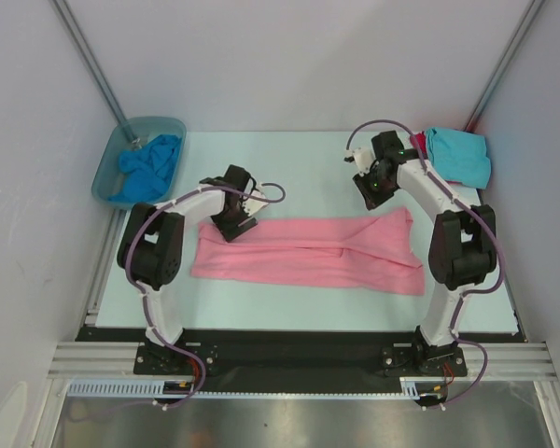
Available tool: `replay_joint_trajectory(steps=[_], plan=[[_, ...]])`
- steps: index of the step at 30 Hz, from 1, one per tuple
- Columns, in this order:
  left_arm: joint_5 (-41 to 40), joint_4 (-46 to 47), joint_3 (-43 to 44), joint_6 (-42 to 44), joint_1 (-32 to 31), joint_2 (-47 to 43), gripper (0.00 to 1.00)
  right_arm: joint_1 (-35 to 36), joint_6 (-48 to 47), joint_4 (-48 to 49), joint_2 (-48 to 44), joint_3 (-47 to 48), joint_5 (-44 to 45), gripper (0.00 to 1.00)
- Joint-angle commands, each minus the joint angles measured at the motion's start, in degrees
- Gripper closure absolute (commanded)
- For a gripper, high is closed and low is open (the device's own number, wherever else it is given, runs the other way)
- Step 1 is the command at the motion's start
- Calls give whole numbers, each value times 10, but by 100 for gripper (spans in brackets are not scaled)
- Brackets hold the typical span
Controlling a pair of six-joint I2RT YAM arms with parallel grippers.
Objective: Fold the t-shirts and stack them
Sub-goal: Fold the tshirt
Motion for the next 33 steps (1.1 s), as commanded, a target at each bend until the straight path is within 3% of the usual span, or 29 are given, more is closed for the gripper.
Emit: replay_joint_trajectory(steps=[1,16,23,33], plan=[[-27,36,-29,6,6,-38,22,51,12,41,-43,-10,90,73],[-49,41,-40,5,8,-115,21,118,-4,71,-8,-33,192,72],[-101,96,-55,15,9,-96,20,128,-11,76,-19,-47,189,72],[-147,124,10,19,11,-38,19,137,-12,78,-27,-49,184,73]])
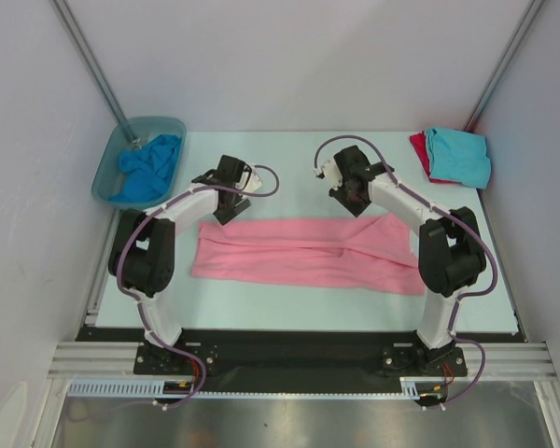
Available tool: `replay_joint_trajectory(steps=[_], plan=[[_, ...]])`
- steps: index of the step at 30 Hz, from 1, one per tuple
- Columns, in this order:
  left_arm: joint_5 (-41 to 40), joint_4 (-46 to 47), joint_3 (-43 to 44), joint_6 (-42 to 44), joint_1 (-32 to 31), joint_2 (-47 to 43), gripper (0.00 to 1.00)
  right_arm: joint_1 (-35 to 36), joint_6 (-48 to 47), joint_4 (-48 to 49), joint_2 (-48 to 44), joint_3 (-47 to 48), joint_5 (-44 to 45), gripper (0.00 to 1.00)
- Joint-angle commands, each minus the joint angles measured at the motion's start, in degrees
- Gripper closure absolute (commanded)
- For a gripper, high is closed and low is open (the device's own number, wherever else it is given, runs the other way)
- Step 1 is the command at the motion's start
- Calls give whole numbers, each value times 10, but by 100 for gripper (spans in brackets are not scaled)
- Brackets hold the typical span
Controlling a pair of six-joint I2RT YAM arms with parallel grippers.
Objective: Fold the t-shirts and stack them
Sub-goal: Fold the tshirt
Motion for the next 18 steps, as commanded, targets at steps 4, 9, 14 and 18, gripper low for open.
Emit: replay_joint_trajectory(steps=[4,9,14,18], plan=[[-14,-8,23,14,1,20,20,9,-7,17,-20,-4,8,73],[-2,-25,6,21,1,12,20,13,-9,21,-22,-4,11,73],[13,-44,-2,19,0,2,20,15,-9,25,-25,-7,17,74],[31,-66,-14,22,-1,-2,20,16,-10,27,-25,-7,19,74]])
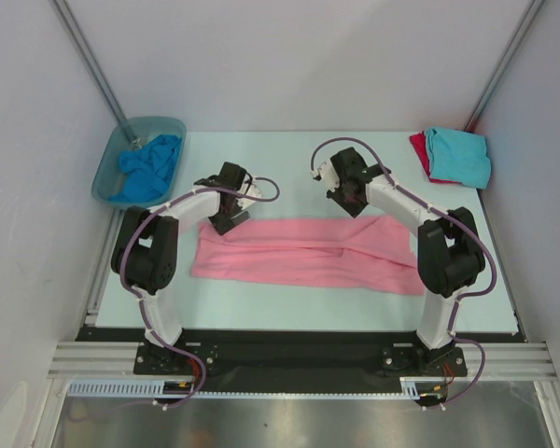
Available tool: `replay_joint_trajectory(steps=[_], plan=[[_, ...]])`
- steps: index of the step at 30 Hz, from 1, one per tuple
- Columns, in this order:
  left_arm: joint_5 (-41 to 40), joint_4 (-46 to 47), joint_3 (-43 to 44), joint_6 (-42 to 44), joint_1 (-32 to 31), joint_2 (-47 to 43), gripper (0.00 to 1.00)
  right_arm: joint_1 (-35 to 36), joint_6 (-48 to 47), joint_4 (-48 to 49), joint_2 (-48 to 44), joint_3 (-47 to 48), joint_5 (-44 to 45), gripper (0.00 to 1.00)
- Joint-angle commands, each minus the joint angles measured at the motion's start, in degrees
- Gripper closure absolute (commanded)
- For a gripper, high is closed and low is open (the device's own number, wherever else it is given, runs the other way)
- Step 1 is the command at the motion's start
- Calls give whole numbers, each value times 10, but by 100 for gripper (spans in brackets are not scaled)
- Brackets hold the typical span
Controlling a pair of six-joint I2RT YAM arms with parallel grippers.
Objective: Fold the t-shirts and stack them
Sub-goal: Fold the tshirt
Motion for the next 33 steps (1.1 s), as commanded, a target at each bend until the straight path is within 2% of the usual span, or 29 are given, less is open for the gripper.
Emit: replay_joint_trajectory(steps=[1,9,17,27,33], plan=[[21,-33,-13,10,-1,-28,20,6,-3,14,-25,0,12,74],[34,-41,-57,20,-4,-86,20,9,-4,16,-25,-2,17,75],[55,-69,-65,18,-3,-147,19,17,-6,17,-24,-1,25,75],[62,-53,-111,36,-3,-111,17,23,-7,18,-32,-4,29,76],[92,-71,-106,51,-3,-125,17,23,-8,20,-36,-6,31,77]])
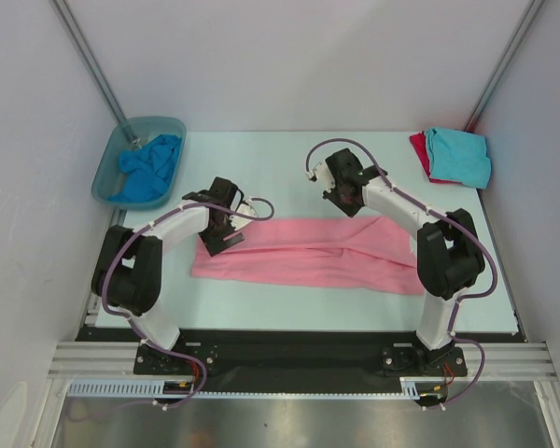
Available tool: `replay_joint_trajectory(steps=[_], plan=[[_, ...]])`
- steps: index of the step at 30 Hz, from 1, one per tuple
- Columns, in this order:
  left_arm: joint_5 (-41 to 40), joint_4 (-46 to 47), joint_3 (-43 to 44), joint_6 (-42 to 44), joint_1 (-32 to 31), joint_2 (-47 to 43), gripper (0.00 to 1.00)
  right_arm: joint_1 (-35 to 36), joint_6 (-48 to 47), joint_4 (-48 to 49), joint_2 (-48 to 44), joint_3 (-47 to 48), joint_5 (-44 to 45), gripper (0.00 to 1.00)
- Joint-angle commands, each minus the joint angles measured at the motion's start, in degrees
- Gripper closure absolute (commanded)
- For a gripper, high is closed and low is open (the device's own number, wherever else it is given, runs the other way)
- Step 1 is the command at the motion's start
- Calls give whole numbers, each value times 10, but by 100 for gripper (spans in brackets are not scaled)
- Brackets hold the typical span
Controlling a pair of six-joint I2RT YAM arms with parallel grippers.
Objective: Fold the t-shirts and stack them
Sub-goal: Fold the tshirt
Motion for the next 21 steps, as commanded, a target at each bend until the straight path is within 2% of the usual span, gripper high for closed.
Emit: replay_joint_trajectory(steps=[1,11,15,21], plan=[[31,-15,7,21,-3,-22,17,3,-5,13,-31,-5,10,77],[43,-29,-3,39,-1,13,17,6,-8,13,-30,-7,12,78],[87,-57,14,39,-1,-27,17,6,-8,12,-28,-6,13,78],[118,-50,53,32,-1,-86,16,-1,1,10,-14,6,43,78]])
